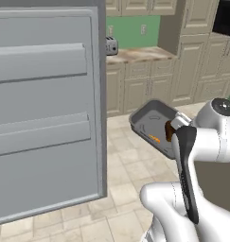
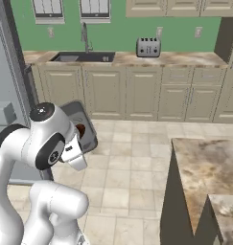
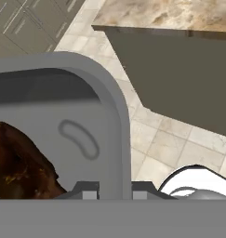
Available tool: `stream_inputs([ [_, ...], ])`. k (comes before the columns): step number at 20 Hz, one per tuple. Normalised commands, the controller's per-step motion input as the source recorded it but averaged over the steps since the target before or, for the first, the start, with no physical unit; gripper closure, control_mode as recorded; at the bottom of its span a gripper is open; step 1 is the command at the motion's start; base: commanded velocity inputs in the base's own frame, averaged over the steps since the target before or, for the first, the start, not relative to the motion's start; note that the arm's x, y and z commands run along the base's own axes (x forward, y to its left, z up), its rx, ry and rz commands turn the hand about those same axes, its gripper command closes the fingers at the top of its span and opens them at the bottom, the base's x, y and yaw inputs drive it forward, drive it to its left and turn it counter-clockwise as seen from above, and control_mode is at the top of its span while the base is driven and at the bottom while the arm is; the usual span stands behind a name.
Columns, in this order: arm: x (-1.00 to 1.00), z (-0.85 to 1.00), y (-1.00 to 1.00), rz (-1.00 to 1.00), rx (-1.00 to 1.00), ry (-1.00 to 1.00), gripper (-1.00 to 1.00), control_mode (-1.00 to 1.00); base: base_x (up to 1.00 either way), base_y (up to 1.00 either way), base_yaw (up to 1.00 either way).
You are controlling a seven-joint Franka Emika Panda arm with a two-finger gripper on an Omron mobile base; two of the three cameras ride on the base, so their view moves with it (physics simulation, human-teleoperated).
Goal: Place the tupperware containing the shrimp and sweet potato meal in the microwave. Close the microwave door and press the start button to reheat the meal.
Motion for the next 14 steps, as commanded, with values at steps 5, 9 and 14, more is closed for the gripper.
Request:
stream_inputs([
  [5,0.00,0.00,0.00,0.00,0.00,0.00,1.00,1.00,0.91,-0.21,0.04],
  [9,0.00,0.00,0.00,0.00,0.00,0.00,1.00,1.00,0.85,-0.31,0.02],
  [14,0.00,0.00,0.00,0.00,0.00,0.00,1.00,1.00,0.83,-0.44,-0.02],
])
